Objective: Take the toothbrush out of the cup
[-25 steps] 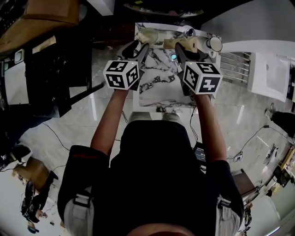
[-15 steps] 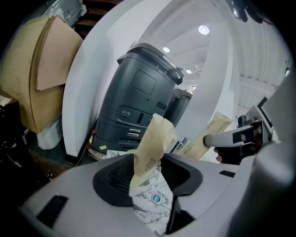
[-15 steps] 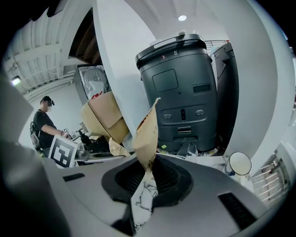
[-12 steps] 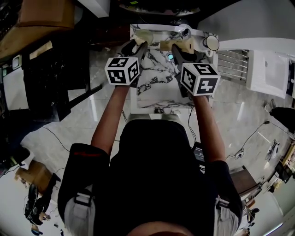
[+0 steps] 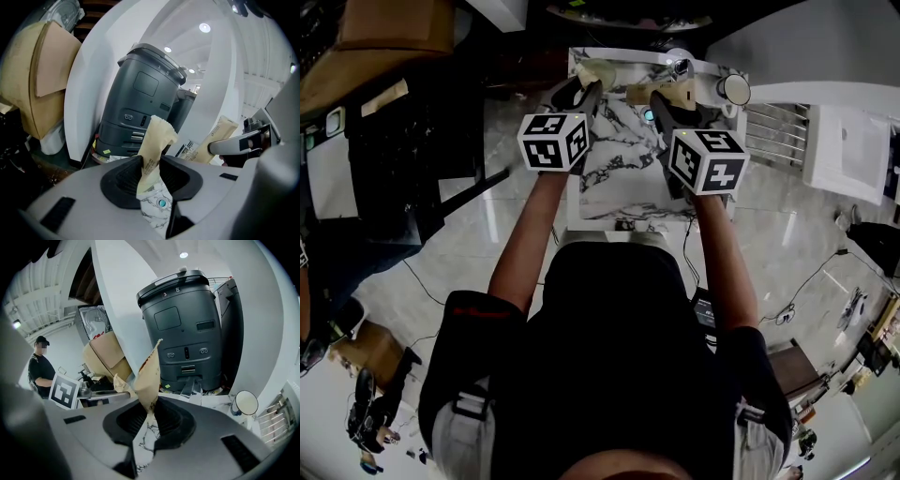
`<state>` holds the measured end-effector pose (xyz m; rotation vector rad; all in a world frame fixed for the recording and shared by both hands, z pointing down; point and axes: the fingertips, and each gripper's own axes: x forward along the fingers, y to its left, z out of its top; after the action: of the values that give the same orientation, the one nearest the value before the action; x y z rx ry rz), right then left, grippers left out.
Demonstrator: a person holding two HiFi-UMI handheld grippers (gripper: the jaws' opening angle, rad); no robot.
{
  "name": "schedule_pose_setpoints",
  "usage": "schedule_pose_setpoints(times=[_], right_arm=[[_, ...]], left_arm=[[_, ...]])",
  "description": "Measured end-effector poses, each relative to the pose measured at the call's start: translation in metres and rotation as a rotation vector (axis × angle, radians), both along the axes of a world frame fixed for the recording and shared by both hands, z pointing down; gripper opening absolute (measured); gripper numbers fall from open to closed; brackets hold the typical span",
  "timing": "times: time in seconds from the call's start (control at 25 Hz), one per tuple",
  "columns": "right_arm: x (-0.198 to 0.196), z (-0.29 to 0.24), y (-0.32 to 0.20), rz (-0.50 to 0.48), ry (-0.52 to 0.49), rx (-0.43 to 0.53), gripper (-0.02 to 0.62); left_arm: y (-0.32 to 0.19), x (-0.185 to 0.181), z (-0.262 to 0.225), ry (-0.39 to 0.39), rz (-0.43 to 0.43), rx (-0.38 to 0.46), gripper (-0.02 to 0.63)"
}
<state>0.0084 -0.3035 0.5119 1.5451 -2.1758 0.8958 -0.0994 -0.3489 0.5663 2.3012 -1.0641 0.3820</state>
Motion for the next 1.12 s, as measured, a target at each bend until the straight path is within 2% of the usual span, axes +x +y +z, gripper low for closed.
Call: schedule_pose_setpoints(times=[0.48,0.76,1.12], right_arm=[[0.007,0.002,0.003,0.007,0.001,-0.003,0.065],[0.008,-0.004,0.005,0.002,-0.011,0.009,0.065],[0.012,-0.018,0.007,-0.017,-0.009,0.048,0.066]], left_arm=[[-0.007,-0.010,-0.011,-0.069,-0.035,0.063,0.057],[-0.005,-0.012,-0.032,-0.073,-0.056,0.131,0.046],[0.003,-0.017,-0.055,-0.080,-0.109,0.171,0.044]])
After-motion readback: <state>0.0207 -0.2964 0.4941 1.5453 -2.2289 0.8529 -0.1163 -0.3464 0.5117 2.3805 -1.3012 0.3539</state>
